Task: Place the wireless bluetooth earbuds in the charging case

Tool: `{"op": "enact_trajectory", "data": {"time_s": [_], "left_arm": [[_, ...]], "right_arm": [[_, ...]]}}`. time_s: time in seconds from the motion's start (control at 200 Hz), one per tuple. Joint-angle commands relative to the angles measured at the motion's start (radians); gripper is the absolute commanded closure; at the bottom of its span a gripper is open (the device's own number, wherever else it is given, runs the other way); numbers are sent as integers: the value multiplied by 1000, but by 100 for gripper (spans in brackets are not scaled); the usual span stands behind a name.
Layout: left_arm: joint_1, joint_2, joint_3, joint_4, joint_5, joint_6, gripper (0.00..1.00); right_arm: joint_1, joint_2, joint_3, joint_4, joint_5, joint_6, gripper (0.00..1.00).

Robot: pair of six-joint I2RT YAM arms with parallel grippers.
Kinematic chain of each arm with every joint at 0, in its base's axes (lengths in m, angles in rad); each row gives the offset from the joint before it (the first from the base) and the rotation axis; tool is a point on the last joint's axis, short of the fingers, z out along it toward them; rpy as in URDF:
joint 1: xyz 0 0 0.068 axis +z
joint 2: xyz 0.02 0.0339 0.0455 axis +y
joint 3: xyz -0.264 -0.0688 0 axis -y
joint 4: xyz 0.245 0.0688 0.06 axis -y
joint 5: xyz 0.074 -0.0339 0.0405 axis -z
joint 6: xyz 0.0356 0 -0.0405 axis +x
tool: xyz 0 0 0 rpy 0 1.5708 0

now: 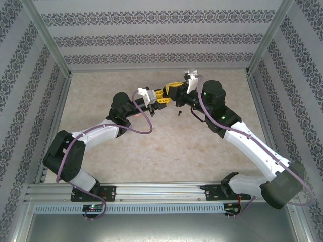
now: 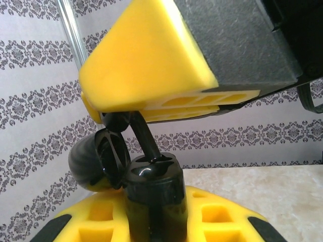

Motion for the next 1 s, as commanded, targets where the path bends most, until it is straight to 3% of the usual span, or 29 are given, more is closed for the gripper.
{"op": "enact_trajectory", "data": {"time_s": [0.0,0.425,0.994], "left_arm": [[-16,-41,9,44,29,-4,100],[-16,-24,23,45,12,-4,100],[-18,-40,25,53,18,-18,100]], "right_arm": [[7,11,-1,12,-13,14,84],[25,-42,-41,-5,-10,18,86],[28,2,-71,-13,47,-23,88]]}}
